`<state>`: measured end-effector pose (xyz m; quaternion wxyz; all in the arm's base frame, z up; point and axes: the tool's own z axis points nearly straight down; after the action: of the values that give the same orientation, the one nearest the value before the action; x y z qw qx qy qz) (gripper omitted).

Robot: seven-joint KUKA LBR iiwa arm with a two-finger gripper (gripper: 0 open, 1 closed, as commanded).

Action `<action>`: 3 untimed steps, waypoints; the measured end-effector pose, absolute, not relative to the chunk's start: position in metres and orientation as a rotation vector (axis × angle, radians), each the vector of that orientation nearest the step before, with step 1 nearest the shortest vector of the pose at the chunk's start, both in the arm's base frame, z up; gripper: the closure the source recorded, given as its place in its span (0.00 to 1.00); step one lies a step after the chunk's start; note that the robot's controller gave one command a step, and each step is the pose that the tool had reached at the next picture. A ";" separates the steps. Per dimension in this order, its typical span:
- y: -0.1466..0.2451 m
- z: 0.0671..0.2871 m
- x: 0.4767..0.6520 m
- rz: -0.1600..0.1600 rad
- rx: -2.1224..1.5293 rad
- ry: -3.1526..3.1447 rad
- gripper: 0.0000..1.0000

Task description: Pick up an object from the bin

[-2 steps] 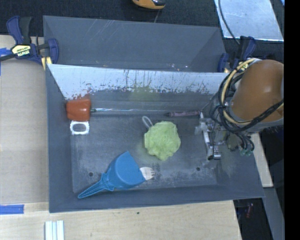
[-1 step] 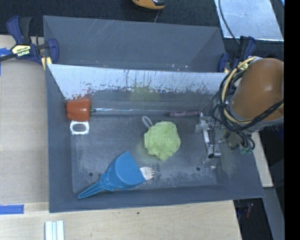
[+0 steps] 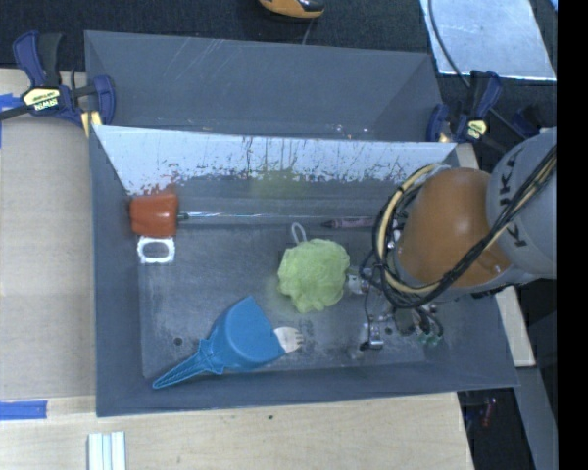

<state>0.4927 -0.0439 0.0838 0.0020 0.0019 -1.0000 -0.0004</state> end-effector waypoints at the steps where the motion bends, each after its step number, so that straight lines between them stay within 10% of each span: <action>1: -0.008 0.071 0.538 0.006 -0.241 -3.151 0.00; 3: 0.061 0.073 0.505 0.008 -0.261 -3.153 0.00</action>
Offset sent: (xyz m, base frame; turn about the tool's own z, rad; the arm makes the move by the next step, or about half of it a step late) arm 0.0304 0.0842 -0.0138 0.2435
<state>0.5052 0.0614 0.0733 -0.0112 -0.0826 -0.9965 0.0024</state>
